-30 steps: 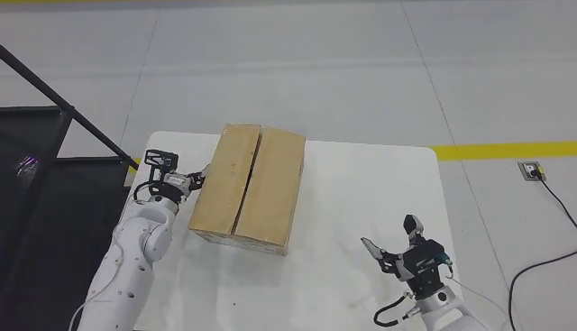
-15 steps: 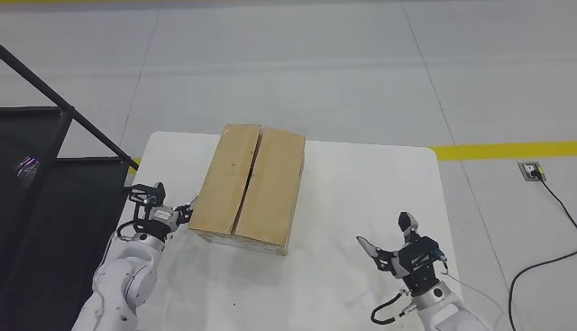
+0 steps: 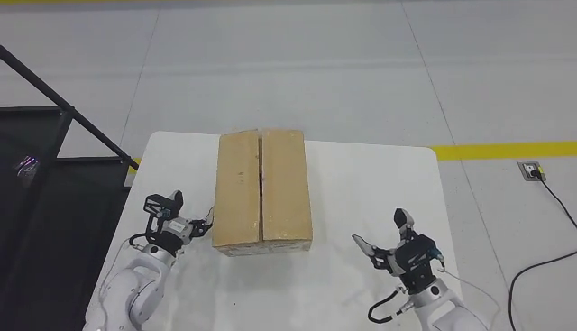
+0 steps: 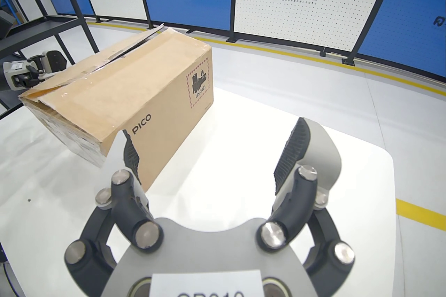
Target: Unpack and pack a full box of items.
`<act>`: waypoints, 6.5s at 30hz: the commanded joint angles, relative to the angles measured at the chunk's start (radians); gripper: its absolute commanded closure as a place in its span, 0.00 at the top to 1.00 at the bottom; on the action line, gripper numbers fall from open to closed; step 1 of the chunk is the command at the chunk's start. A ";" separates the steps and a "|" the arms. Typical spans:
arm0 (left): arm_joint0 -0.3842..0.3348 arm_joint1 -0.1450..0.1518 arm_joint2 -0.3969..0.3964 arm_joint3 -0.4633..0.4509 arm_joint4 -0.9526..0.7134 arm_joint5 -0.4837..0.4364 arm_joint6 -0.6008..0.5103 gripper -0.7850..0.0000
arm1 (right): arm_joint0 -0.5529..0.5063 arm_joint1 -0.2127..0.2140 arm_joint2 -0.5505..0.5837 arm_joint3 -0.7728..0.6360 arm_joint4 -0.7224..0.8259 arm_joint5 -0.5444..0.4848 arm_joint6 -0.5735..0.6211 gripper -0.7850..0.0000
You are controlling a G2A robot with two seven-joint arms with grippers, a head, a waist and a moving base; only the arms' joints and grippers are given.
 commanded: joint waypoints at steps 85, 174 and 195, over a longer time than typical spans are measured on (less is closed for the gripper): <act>0.112 0.003 -0.101 -0.051 -0.234 0.086 0.188 1.00 | -0.031 -0.054 -0.387 0.007 -0.517 0.317 -0.022 1.00; -0.604 -0.100 0.352 0.751 0.056 -0.081 0.312 1.00 | -0.048 -0.063 0.068 -0.178 0.153 -0.235 0.038 1.00; -0.245 -0.021 0.225 0.293 0.118 -0.182 0.294 1.00 | 0.002 -0.056 0.046 -0.134 0.165 -0.270 0.033 1.00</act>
